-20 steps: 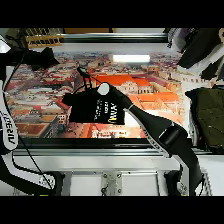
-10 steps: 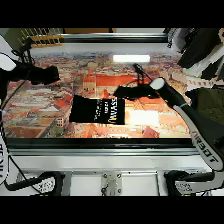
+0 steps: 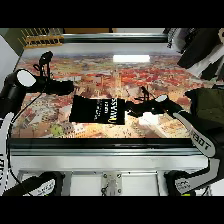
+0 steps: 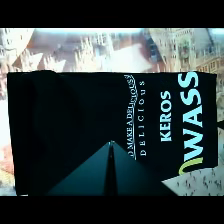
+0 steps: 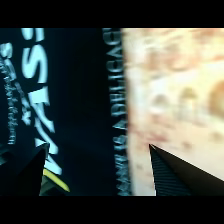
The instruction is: Fold the clothes and pants, and hang the long-sleeved shirts on hangers.
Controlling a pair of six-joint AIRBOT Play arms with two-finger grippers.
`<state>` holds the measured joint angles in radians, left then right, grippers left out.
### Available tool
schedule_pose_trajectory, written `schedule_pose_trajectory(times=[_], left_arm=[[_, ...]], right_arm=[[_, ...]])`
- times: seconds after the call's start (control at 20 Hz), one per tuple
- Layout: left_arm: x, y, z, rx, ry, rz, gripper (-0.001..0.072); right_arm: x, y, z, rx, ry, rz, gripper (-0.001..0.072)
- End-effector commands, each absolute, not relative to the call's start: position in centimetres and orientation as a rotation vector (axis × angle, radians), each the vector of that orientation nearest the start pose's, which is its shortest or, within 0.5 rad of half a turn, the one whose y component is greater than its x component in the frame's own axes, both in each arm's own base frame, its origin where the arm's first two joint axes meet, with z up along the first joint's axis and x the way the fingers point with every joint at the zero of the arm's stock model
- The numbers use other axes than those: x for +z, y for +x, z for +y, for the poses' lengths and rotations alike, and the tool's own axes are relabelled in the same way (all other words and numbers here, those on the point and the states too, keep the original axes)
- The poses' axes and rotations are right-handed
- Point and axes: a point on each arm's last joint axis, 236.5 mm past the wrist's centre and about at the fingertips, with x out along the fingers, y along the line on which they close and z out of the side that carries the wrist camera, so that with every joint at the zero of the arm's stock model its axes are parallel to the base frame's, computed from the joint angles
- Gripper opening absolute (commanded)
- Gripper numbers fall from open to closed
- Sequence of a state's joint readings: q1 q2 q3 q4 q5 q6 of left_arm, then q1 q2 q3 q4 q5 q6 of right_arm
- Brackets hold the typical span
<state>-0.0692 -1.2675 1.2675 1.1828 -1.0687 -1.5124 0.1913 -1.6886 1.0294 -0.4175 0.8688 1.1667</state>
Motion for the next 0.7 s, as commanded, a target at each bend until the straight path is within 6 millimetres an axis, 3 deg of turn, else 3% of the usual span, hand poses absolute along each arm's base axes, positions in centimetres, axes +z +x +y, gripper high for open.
schedule_pose_trajectory(times=[0.0, 0.1, 0.15, 0.25, 0.3, 0.4, 0.5, 0.65], left_arm=[[7.7, 41.9, -11.2, -0.306, -0.258, 1.053, 0.0006], [7.7, 41.9, -11.2, -0.306, -0.258, 1.053, 0.0006], [7.7, 41.9, -11.2, -0.306, -0.258, 1.053, 0.0006], [7.7, 41.9, -11.2, -0.307, -0.258, 1.054, 0.0006], [7.7, 41.9, -11.2, -0.307, -0.259, 1.054, 0.0006], [7.7, 41.9, -11.3, -0.308, -0.260, 1.055, 0.0006], [7.7, 41.8, -11.3, -0.310, -0.263, 1.059, 0.0006], [7.7, 41.8, -11.3, -0.310, -0.263, 1.059, 0.0006]], right_arm=[[-9.7, 39.2, 29.6, 0.632, 0.829, 1.340, 0.0711], [-9.3, 38.8, 32.2, 0.690, 0.789, 1.342, 0.0708], [-9.2, 38.8, 33.3, 0.709, 0.771, 1.335, 0.0633], [-8.9, 39.4, 34.5, 0.711, 0.742, 1.297, 0.0178], [-8.4, 39.8, 34.8, 0.731, 0.718, 1.269, 0.0035], [-6.4, 40.6, 34.3, 0.783, 0.673, 1.238, 0.0018], [-3.5, 42.3, 30.3, 0.761, 0.584, 1.229, 0.0018], [1.8, 45.6, 18.2, 0.539, 0.463, 1.210, 0.0018]])
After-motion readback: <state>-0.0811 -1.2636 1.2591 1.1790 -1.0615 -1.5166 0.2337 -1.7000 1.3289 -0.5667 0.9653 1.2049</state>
